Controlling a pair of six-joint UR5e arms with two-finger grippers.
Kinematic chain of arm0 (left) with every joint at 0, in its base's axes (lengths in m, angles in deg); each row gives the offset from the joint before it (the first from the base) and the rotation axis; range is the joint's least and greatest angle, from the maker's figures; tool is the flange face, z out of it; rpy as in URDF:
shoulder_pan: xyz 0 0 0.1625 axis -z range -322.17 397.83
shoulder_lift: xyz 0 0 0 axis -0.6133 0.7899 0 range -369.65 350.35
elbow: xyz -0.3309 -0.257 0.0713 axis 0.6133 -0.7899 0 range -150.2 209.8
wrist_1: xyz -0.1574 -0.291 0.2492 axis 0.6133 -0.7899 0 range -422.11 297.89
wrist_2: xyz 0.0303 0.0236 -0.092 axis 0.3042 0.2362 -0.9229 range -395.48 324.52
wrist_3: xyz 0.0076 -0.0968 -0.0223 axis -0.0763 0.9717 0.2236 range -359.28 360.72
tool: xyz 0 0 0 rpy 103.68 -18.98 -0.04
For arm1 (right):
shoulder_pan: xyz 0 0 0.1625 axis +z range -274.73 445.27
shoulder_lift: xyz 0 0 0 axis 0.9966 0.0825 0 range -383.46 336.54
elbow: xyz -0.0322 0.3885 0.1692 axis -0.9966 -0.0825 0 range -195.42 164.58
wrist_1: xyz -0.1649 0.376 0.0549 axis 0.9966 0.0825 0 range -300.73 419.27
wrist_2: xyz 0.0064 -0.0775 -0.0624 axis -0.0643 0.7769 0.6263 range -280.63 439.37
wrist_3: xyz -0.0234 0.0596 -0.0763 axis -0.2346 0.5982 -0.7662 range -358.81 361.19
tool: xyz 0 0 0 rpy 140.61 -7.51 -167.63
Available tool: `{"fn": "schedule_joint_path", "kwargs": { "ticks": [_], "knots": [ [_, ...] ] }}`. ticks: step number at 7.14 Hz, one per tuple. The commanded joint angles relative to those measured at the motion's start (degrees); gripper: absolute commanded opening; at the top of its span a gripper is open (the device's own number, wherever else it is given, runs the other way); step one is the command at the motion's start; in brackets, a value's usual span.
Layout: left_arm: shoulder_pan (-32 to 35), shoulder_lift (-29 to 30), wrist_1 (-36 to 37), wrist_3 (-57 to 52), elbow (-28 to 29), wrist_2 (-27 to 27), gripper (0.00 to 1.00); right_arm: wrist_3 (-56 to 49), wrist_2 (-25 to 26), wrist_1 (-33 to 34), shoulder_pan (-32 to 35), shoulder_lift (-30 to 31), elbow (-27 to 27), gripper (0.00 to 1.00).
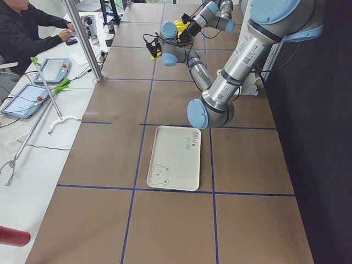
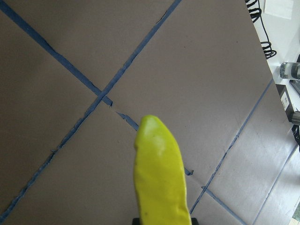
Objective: Transfer all bananas from basket to plate
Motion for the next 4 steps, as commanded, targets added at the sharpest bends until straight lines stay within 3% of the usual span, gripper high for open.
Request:
{"fn": "schedule_joint_path", "kwargs": {
  "ticks": [1,2,4],
  "knots": [
    [1.8,-2.0,0.6,-3.7,0.2,-0.7,0.00,-1.9,-1.5,0.4,1.2,0.6,2.0,1.00],
    [2.0,-6.2,1.2,-11.7,-0.5,-0.7,0.00,-6.3,-4.7,4.8,3.1,0.8,3.0,1.00],
    [4.7,-17.6,1.7,-29.2,-5.5,-0.5,0.00,-15.4,-16.8,20.9,10.1,0.9,6.4,1.00]
  ]
}}
